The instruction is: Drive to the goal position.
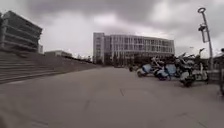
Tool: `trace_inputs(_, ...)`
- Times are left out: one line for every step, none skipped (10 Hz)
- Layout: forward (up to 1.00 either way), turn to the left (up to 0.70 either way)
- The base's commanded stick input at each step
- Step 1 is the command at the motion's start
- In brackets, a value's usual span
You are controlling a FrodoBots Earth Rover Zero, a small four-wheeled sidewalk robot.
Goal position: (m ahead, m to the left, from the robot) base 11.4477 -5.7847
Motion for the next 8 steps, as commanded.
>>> trace_inputs(0.7,0.0)
trace_inputs(0.7,0.0)
trace_inputs(0.7,0.0)
trace_inputs(0.7,0.0)
trace_inputs(0.7,0.0)
trace_inputs(0.7,0.0)
trace_inputs(0.7,0.0)
trace_inputs(0.7,0.0)
